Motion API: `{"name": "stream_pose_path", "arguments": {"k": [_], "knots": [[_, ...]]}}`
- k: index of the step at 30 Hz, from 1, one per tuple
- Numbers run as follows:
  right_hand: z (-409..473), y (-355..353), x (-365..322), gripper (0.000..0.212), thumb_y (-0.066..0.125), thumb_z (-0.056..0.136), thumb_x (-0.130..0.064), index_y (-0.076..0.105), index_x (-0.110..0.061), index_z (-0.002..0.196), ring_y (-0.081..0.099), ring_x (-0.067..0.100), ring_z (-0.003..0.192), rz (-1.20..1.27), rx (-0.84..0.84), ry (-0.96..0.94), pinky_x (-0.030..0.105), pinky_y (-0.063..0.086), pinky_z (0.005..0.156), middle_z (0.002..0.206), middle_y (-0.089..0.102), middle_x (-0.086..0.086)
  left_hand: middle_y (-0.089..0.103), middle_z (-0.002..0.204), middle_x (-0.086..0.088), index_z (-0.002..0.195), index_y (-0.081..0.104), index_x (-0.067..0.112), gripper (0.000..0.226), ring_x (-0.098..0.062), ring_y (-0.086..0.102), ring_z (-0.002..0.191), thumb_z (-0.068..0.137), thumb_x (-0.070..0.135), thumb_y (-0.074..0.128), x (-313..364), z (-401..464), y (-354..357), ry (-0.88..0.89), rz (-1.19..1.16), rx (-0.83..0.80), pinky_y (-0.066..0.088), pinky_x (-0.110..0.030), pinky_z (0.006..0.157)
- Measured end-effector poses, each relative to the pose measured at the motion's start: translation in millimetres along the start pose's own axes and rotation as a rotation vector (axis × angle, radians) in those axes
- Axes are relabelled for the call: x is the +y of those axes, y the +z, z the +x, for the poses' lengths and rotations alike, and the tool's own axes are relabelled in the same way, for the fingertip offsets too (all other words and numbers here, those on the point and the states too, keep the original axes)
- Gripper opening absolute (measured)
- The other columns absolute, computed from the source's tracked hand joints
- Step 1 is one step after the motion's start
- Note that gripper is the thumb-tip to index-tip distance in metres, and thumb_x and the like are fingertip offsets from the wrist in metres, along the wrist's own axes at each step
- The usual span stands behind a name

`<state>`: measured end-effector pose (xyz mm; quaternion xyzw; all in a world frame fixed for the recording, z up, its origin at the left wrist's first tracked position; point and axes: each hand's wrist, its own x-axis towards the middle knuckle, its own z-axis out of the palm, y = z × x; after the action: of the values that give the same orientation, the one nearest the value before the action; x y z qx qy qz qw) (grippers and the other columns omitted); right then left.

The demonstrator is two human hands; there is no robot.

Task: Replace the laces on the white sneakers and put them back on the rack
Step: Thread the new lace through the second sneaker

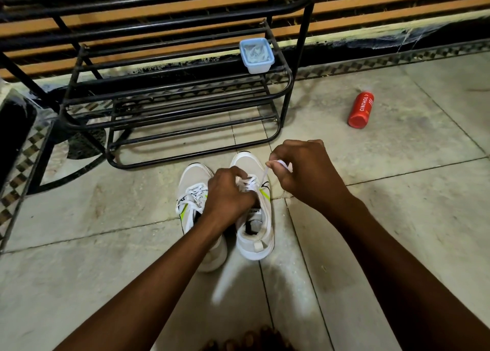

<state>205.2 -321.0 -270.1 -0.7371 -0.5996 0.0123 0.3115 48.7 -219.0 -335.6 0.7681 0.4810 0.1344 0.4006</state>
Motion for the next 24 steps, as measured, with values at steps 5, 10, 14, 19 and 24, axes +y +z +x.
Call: {"name": "stream_pose_path", "arguments": {"k": [5, 10, 14, 19, 24], "knots": [[3.0, 1.0, -1.0, 0.008, 0.068, 0.091, -0.009, 0.07, -0.014, 0.085, 0.071, 0.016, 0.059, 0.488, 0.169, 0.248, 0.041, 0.059, 0.064, 0.064, 0.067, 0.0, 0.075, 0.098, -0.022, 0.112, 0.071, 0.004, 0.038, -0.022, 0.071, 0.089, 0.078, -0.011, 0.08, 31.5, 4.6, -5.6, 0.129, -0.495, -0.222, 0.057, -0.033, 0.088], [-8.8, 15.0, 13.6, 0.011, 0.066, 0.095, -0.012, 0.074, -0.013, 0.087, 0.067, 0.019, 0.051, 0.6, 0.161, 0.399, 0.031, 0.053, 0.054, 0.059, 0.067, -0.002, 0.069, 0.078, -0.011, 0.094, 0.073, 0.007, 0.014, -0.021, 0.065, 0.072, 0.09, -0.004, 0.065, 45.0, 12.5, -15.6, -0.109, -0.832, -0.121, 0.051, -0.031, 0.064], [-30.3, 42.3, 32.3, 0.017, 0.067, 0.095, -0.016, 0.075, -0.017, 0.079, 0.066, 0.014, 0.053, 0.446, 0.018, 0.434, 0.035, 0.056, 0.059, 0.061, 0.068, -0.008, 0.066, 0.079, -0.007, 0.103, 0.068, 0.01, 0.014, -0.014, 0.064, 0.062, 0.099, 0.002, 0.056, 38.5, 20.0, -20.9, -0.285, -1.021, -0.093, 0.041, -0.029, 0.056], [-50.5, 59.6, 57.3, 0.03, 0.062, 0.094, -0.026, 0.07, -0.013, 0.069, 0.067, 0.02, 0.067, 0.206, -0.232, 0.47, 0.035, 0.053, 0.067, 0.066, 0.07, 0.003, 0.066, 0.081, -0.006, 0.105, 0.063, 0.015, 0.013, -0.016, 0.066, 0.058, 0.101, 0.005, 0.056, 24.5, 27.6, -21.9, -0.4, -1.0, 0.019, 0.045, -0.027, 0.052], [-59.4, 66.7, 65.7, 0.024, 0.063, 0.096, -0.017, 0.07, -0.006, 0.076, 0.062, 0.025, 0.07, 0.111, -0.342, 0.539, 0.032, 0.046, 0.062, 0.068, 0.066, 0.007, 0.067, 0.072, -0.006, 0.102, 0.064, 0.015, 0.013, -0.016, 0.062, 0.055, 0.102, 0.005, 0.056, 21.5, 27.6, -21.9, -0.46, -1.044, 0.083, 0.046, -0.027, 0.053]]}}
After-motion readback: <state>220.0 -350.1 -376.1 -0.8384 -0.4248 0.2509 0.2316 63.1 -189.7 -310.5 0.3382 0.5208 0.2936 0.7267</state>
